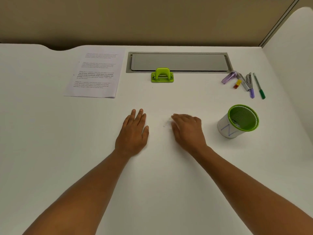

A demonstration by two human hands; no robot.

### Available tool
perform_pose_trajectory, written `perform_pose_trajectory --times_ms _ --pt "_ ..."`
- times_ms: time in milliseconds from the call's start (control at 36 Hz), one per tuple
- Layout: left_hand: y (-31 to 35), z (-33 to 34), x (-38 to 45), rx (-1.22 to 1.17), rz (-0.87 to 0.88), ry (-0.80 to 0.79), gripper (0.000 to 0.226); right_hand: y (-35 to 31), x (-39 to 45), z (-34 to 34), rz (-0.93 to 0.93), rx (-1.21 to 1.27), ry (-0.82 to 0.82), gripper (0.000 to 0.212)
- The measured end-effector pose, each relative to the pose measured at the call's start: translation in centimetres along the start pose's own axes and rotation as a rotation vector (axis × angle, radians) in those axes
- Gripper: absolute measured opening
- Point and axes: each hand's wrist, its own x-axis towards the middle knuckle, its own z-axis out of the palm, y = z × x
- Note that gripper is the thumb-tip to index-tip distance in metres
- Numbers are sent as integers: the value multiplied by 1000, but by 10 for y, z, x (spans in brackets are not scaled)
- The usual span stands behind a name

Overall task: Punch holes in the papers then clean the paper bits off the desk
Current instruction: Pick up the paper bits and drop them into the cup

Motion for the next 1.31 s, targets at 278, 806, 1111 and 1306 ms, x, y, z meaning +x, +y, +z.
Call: perform_pose_trajectory --times_ms 278,806,1111,1306 --pt "1 0 -1 62 0 -33 62 -9 12 12 253 155 -91 34" --pt "-1 1 -1 81 8 -45 64 -39 18 18 219 -60 14 16" --pt "-1 3 -2 121 14 -60 66 -36 14 -26 890 1012 -68 19" --pt "-2 4 -3 136 19 -40 65 -17 8 -93 1032 1830 -24 15"
